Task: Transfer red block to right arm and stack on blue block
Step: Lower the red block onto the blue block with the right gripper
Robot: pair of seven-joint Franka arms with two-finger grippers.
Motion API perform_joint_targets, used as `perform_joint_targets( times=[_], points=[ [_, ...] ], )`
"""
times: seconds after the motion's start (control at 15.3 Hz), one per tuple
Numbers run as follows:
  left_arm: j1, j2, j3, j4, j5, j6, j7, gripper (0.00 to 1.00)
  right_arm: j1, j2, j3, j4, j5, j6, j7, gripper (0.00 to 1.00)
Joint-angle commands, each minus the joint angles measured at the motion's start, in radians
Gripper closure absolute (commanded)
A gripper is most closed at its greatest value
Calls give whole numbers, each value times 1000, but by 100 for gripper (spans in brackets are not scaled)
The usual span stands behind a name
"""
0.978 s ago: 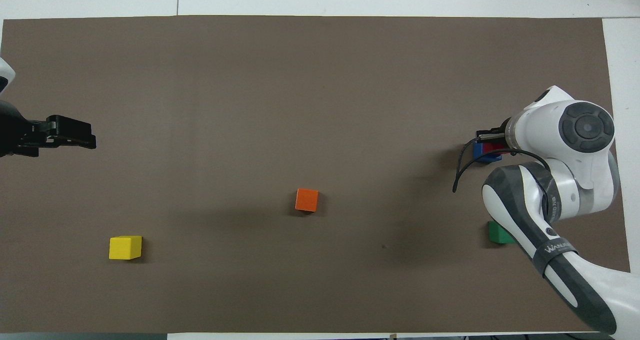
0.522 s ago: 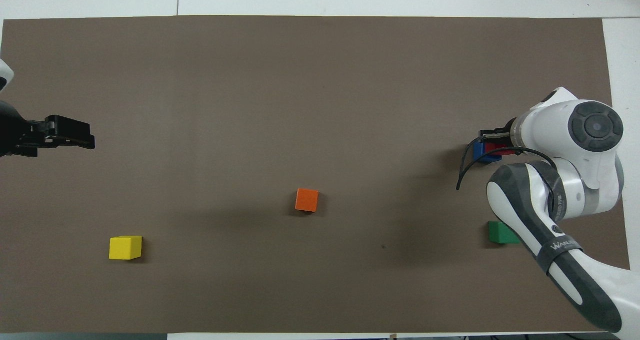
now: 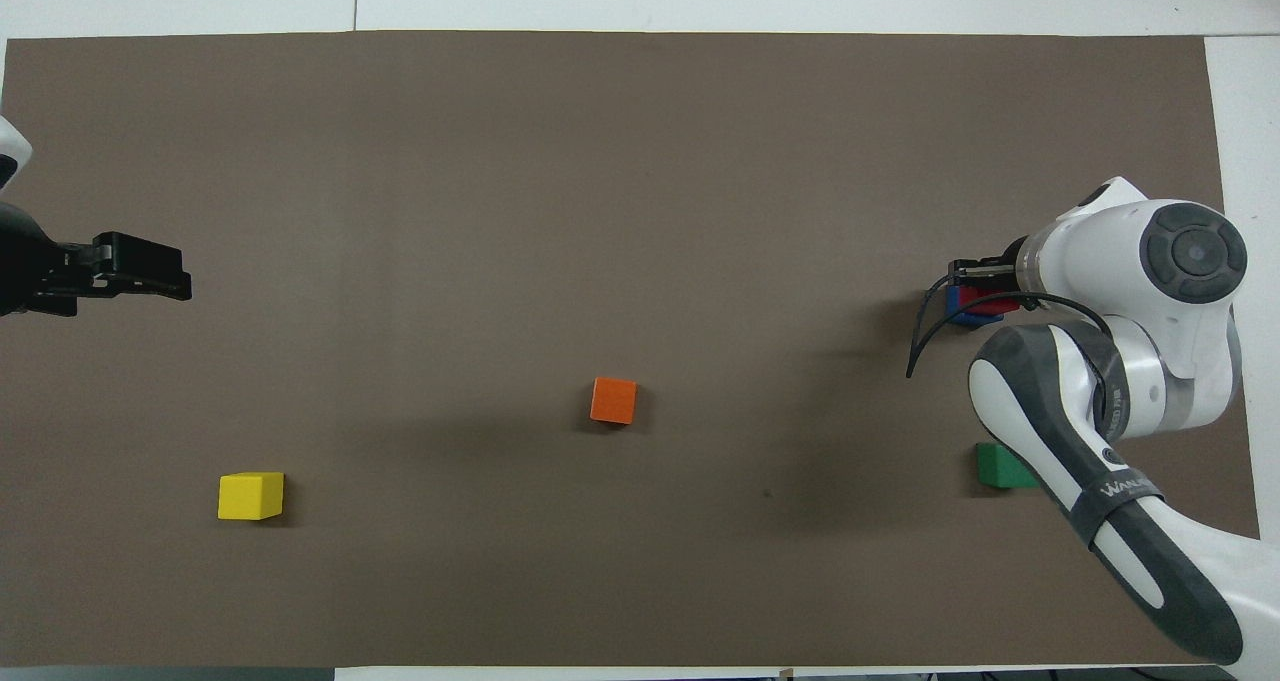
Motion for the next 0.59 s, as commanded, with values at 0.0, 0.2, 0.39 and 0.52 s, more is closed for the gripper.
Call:
perform_joint_targets(
  times=[0.0, 0.2, 0.39, 0.52],
  points=[
    [-12, -18, 12, -21, 13, 4, 6, 0, -11, -12, 8, -19, 22, 21, -30, 0],
    [-3, -18, 12, -22, 13, 4, 6, 0, -8, -10, 8, -7, 21, 11, -36, 0],
    [2, -18, 13, -22, 13, 4, 6, 0, -5, -18, 13, 65, 21, -81, -49, 0],
    [0, -18, 12, -21, 14, 6, 6, 0, -3, -23, 25, 170, 22, -213, -122, 0]
  ],
)
